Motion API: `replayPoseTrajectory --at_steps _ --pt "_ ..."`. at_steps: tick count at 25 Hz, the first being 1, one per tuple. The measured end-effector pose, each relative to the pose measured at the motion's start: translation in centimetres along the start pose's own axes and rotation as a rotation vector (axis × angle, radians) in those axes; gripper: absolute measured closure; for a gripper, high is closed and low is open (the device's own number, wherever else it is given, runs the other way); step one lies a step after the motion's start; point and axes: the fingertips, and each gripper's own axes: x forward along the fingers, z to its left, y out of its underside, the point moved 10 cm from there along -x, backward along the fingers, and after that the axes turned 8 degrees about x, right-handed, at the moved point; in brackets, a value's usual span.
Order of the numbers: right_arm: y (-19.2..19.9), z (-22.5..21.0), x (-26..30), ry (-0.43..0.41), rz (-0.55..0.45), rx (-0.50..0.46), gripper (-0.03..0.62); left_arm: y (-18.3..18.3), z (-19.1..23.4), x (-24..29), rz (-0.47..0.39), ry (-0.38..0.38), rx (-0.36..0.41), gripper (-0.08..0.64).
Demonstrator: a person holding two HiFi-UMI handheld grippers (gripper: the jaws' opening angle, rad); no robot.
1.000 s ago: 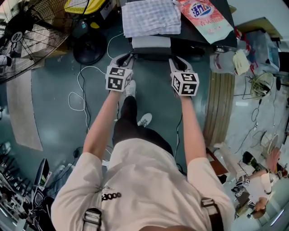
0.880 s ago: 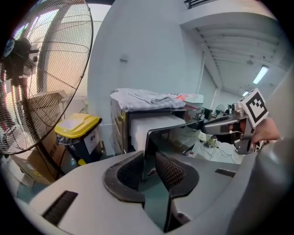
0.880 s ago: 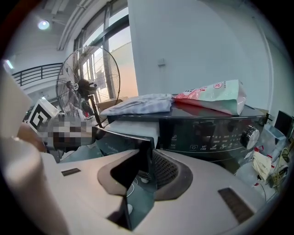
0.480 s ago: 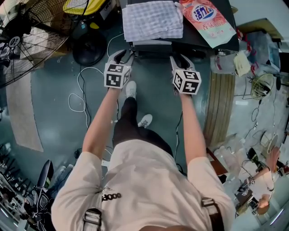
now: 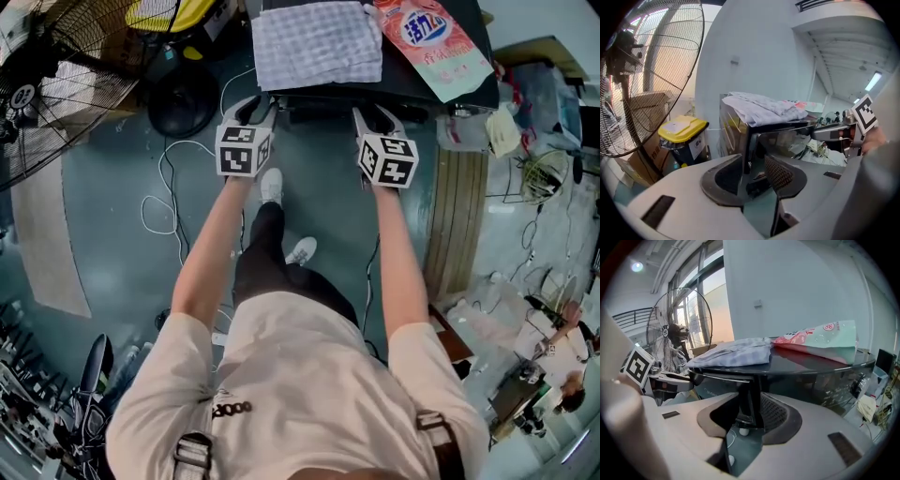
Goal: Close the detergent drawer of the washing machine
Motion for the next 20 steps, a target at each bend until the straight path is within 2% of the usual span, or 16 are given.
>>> replayPoseTrajectory --at_steps 3,11,20 --pt "-0.5 0.1 0.6 0.031 0.008 -0.018 0.472 -0.5 0.4 0.6 0.014 0.006 0.003 0.403" --pt "-0.4 0.3 0.9 0.095 -0.037 -0.002 0.465 -0.5 0.7 1.2 -0.016 0.019 0.018 0.4" --pt "-0.6 0.0 1.4 0.098 -0.028 0.009 0.442 -0.2 1.0 1.5 -0.067 0.017 0.015 0.4"
